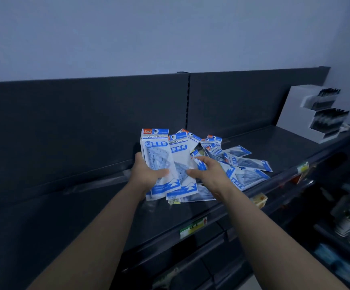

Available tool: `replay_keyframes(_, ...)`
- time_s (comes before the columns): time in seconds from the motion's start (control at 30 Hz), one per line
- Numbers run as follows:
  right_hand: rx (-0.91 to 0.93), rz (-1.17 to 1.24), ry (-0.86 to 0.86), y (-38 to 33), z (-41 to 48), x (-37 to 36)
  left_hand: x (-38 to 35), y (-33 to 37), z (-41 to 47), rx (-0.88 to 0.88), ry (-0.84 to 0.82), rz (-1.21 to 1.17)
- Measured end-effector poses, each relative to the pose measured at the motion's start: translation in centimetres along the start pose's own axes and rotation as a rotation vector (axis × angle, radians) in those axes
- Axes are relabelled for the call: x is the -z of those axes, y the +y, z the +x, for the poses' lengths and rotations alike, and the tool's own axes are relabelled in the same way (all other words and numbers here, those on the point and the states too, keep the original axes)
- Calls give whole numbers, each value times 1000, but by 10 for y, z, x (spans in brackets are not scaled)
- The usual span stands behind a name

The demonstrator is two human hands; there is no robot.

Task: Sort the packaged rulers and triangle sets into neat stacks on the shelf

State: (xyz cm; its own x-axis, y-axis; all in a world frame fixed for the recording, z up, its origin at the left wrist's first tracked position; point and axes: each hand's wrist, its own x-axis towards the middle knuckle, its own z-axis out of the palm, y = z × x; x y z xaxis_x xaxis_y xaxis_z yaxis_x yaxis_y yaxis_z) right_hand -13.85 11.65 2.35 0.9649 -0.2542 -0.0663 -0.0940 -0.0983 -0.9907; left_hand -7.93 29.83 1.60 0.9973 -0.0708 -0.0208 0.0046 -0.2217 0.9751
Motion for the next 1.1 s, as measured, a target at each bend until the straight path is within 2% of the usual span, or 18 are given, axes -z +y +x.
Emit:
replay_keyframes(0.23, -37, -16, 100, 7, 8, 66, -68, 15, 20, -7, -143, 0)
replay_keyframes(0.47, -62, -44, 225, 21, 39, 166, -180, 38, 42, -26, -224, -35)
replay_keyframes(0.77, -105, -75, 250, 30, 96, 305, -331, 67, 77, -16, -216, -30)
replay_keyframes(1.1, -140, -80, 284, 52, 173, 388, -427, 82, 132, 18, -243, 27)
